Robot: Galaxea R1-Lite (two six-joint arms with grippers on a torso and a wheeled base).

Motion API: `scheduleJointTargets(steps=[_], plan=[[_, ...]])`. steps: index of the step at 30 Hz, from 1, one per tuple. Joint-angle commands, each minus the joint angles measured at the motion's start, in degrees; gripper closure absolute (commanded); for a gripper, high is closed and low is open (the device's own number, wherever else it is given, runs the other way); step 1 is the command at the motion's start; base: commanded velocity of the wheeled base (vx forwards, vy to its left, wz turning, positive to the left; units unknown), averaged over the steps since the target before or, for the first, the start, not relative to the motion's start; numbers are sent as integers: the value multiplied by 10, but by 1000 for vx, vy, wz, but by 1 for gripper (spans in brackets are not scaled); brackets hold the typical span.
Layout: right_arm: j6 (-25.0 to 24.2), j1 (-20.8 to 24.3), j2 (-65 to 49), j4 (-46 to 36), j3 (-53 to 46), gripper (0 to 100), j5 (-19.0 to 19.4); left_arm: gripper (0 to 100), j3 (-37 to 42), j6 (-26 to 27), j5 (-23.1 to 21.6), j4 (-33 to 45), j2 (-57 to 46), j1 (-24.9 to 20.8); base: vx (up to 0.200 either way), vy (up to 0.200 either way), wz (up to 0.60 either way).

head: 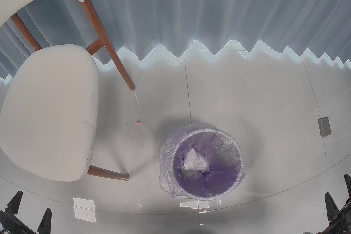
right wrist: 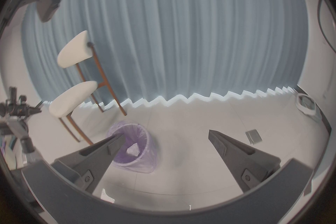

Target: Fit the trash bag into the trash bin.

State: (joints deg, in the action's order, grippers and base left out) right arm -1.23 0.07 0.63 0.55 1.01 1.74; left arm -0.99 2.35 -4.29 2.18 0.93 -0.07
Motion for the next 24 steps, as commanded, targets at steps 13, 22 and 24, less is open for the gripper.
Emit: scheduleJointTargets(steps=[13,22,24], plan=[[2,0,-5,-3,-10,0,-42,0,10,-2,-2,3,-9,0,0,0,0],[18,0,-5,-5,-10,0,-28,0,10,-2,-2,2,-9,0,0,0,0],[22,0,-5,-5,-9,0,-28,0,10,-2,-3,2,-9,0,0,0,0]])
